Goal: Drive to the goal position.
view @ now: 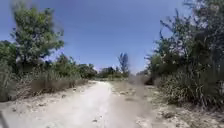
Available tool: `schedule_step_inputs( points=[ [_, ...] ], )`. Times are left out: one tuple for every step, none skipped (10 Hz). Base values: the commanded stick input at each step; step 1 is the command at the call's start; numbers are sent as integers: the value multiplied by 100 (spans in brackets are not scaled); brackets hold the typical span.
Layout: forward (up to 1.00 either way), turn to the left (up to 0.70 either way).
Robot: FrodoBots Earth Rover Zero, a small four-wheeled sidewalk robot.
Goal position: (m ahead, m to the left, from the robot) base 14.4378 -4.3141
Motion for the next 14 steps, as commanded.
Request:
schedule_step_inputs(
  points=[
    [70,0],
    [70,0],
    [70,0],
    [70,0],
    [70,0],
    [70,0],
    [70,0],
    [70,0],
    [70,0],
    [70,0],
    [70,0],
    [70,0],
    [70,0],
    [70,0]
  ],
)
